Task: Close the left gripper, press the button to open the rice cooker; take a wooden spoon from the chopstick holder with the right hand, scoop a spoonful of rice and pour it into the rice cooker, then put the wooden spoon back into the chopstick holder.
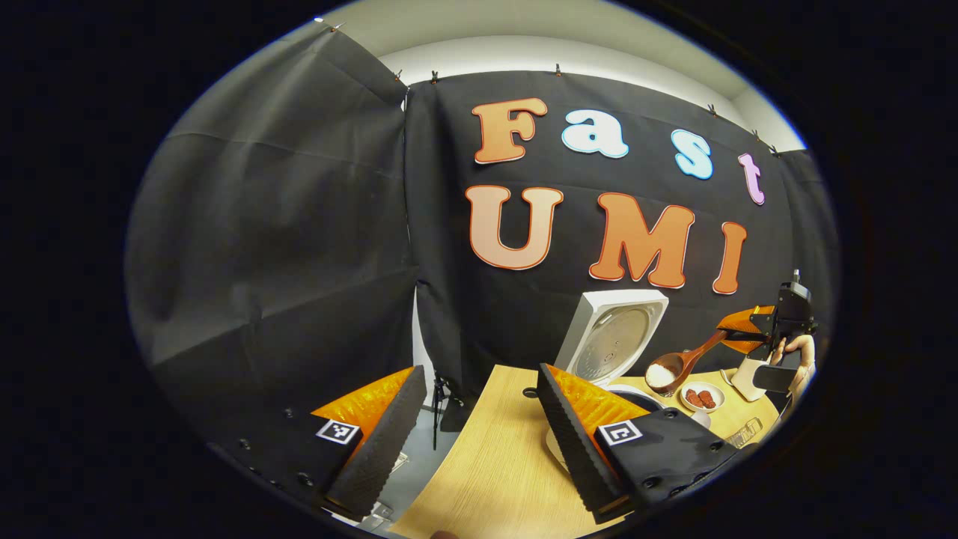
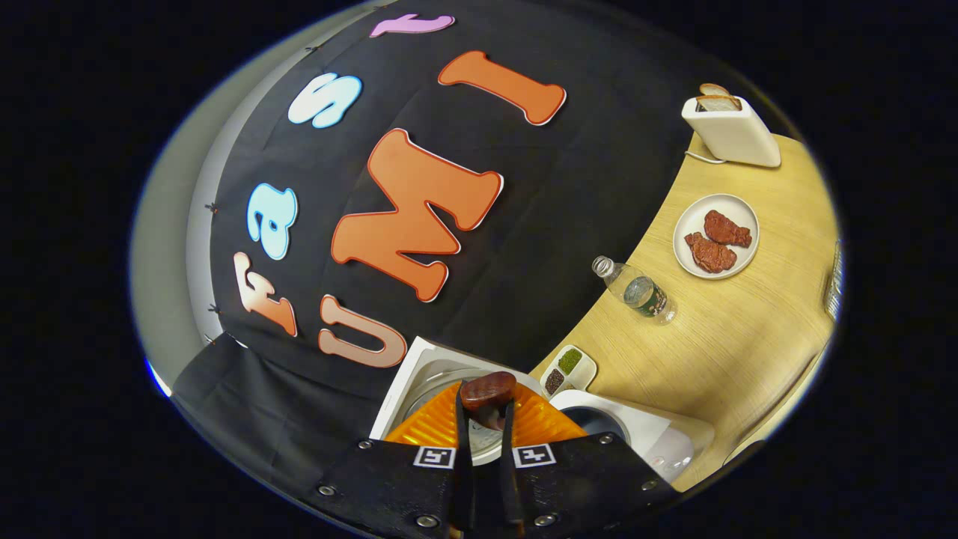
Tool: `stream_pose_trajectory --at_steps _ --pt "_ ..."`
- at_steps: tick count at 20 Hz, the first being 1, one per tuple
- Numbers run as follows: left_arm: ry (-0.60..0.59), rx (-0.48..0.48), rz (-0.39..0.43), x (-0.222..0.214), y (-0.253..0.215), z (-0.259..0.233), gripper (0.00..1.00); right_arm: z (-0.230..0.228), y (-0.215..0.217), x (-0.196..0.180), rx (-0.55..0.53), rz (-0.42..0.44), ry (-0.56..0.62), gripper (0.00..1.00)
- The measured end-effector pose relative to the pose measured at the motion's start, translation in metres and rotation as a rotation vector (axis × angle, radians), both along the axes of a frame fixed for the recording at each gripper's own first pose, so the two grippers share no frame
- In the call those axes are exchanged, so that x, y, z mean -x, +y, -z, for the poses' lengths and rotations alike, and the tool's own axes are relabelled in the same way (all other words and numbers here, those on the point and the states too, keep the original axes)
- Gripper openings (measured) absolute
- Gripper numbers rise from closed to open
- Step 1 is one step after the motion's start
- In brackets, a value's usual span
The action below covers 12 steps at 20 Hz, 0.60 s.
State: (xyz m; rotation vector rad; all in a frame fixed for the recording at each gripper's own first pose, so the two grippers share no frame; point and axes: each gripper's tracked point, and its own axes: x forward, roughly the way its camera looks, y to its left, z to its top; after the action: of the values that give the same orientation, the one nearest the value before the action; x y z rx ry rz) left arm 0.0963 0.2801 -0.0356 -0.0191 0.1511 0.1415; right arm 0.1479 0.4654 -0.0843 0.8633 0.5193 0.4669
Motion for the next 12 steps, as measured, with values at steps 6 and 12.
stream_pose_trajectory --at_steps 6,12 --pt "-0.001 0.000 0.000 -0.005 0.004 0.001 1.00 -0.002 0.008 -0.004 0.085 -0.008 -0.065 0.13" --pt "0.003 -0.003 -0.005 -0.009 0.007 0.003 1.00 0.001 0.015 -0.002 0.137 -0.036 -0.088 0.14"
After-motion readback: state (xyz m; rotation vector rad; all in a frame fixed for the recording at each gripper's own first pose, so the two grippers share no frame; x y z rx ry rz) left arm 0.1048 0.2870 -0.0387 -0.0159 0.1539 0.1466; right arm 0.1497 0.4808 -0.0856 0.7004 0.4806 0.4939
